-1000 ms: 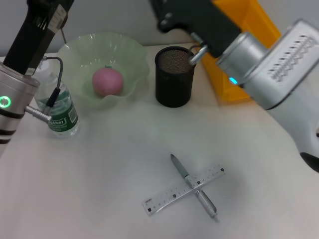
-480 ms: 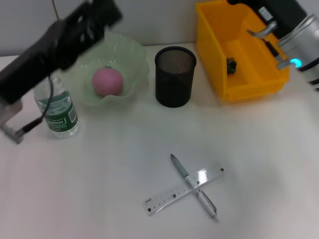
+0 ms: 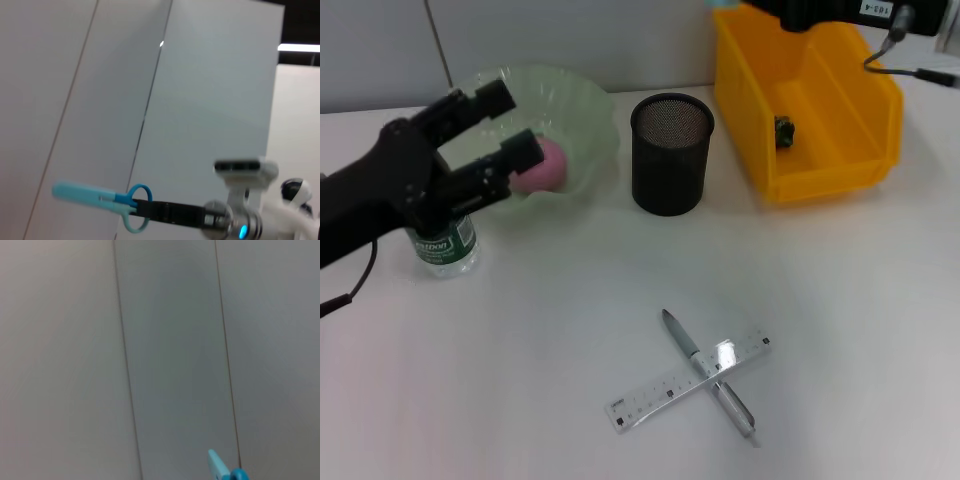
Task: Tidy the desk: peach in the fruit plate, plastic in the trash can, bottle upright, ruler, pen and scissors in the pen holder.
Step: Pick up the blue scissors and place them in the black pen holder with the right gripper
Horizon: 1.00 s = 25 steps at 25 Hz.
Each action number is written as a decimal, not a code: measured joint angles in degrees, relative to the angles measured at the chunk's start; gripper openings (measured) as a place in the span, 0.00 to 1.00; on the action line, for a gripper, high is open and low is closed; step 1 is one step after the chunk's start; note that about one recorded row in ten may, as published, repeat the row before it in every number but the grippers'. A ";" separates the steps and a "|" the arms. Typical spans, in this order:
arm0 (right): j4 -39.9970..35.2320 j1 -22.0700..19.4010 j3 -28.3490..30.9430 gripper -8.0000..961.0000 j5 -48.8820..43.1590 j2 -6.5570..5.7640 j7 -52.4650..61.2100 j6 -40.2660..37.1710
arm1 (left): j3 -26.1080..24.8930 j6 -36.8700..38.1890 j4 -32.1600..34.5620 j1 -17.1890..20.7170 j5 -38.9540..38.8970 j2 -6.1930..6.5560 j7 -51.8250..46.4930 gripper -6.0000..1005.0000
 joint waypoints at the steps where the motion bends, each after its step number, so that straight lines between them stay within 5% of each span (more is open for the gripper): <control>1: -2.65 0.62 0.07 0.13 -4.25 -0.25 4.82 -0.26 | 0.00 -0.35 0.00 0.12 0.59 0.04 0.20 0.80; 7: -14.25 6.39 0.26 0.13 -26.30 -2.21 26.99 -5.56 | 0.07 -1.74 0.13 0.27 4.17 0.26 0.71 0.80; 13: -16.59 14.71 0.97 0.14 -39.78 -4.71 37.12 -14.81 | 0.53 -2.88 -0.07 0.30 4.34 0.34 0.73 0.80; 25: -9.68 24.57 -1.14 0.15 -54.74 -4.76 39.76 -18.20 | 0.42 -2.89 -0.16 1.10 4.32 0.39 -0.59 0.80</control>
